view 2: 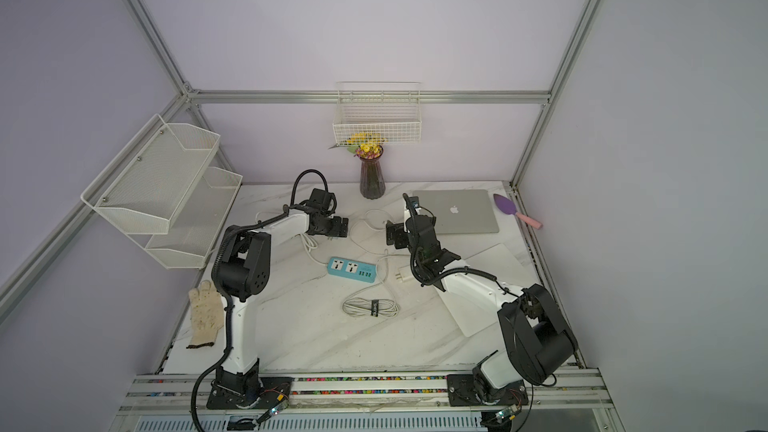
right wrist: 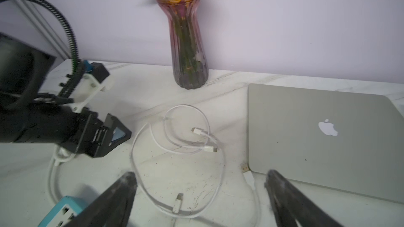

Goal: Unplug the laptop charger
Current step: Place the plug at the center of the board, then reset both arms

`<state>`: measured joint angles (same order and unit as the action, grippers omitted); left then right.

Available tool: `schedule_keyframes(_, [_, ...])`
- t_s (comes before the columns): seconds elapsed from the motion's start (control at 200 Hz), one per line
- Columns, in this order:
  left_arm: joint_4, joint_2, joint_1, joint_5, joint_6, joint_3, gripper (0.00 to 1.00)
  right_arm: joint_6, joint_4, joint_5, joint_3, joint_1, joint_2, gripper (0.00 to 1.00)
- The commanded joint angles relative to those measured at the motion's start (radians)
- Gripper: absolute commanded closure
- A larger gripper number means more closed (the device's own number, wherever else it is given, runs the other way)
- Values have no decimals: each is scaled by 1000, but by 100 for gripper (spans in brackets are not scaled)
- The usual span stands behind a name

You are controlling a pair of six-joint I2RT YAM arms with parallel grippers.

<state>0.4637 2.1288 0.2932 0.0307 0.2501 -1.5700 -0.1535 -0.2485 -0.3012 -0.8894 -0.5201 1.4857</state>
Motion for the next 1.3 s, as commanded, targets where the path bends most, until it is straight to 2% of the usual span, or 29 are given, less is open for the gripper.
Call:
schedule_keyframes(0.0, [-103, -231, -4, 50, -8, 66, 0, 20, -95, -93, 5, 46, -18, 3])
schedule_keyframes(0.045, [-187, -321, -10, 88, -19, 138, 0, 37, -115, -153, 12, 64, -28, 3])
schedule_keyframes(0.105, [-329, -449, -17, 193, -31, 271, 0, 64, -166, -253, 41, 92, -45, 3])
schedule_keyframes(0.15, [-465, -540, -20, 294, -73, 390, 0, 89, -200, -316, 68, 117, -61, 3])
schedule_keyframes(0.215, [-679, -648, -24, 496, -122, 582, 0, 124, -236, -406, 120, 157, -76, 3])
schedule_keyframes(0.265, [-785, -705, -36, 609, -161, 700, 0, 133, -238, -466, 154, 191, -81, 3])
schedule_keyframes(0.38, [-840, -806, -80, 829, -183, 863, 0, 110, -231, -460, 248, 257, -69, 3])
schedule_keyframes(0.46, [-811, -809, -114, 890, -151, 919, 0, 93, -230, -458, 297, 272, -47, 3])
schedule_keyframes(0.56, [-831, -759, -152, 875, -100, 979, 0, 57, -211, -435, 317, 288, 5, 3])
schedule_keyframes(0.62, [-979, -698, -163, 851, -111, 1040, 0, 43, -253, -364, 327, 308, 43, 3])
schedule_keyframes(0.675, [-1190, -646, -182, 774, -187, 1106, 0, 85, -382, -265, 355, 328, 106, 3])
schedule_keyframes(0.72, [-1192, -638, -193, 667, -190, 1102, 0, 136, -474, -238, 355, 338, 172, 3])
schedule_keyframes(0.77, [-1176, -624, -214, 565, -168, 1089, 1, 163, -477, -201, 322, 338, 210, 3])
schedule_keyframes(0.835, [-1267, -576, -216, 557, -202, 1105, 2, 137, -548, -119, 326, 366, 246, 3])
schedule_keyframes(0.925, [-1305, -606, -216, 477, -212, 1155, 2, 149, -614, -110, 351, 384, 273, 3])
schedule_keyframes(0.975, [-1435, -628, -217, 399, -227, 1250, 1, 146, -674, -13, 420, 385, 243, 3])
schedule_keyframes(1.06, [-1847, -521, -219, 310, -287, 1386, 0, 198, -1021, 92, 585, 388, 279, 3])
schedule_keyframes(1.1, [-1959, -465, -216, 308, -313, 1396, 0, 217, -1177, 97, 605, 393, 349, 3])
schedule_keyframes(1.14, [-1900, -490, -209, 326, -305, 1382, 0, 206, -1141, 57, 578, 390, 348, 3])
schedule_keyframes(1.21, [-1560, -545, -217, 373, -257, 1247, 0, 87, -736, -29, 420, 415, 297, 3])
schedule_keyframes(1.25, [-1350, -553, -245, 339, -227, 1156, 0, 75, -786, 25, 442, 466, 298, 3])
schedule_keyframes(1.295, [-1347, -588, -302, 240, -180, 1188, 0, 56, -789, -26, 447, 469, 288, 3])
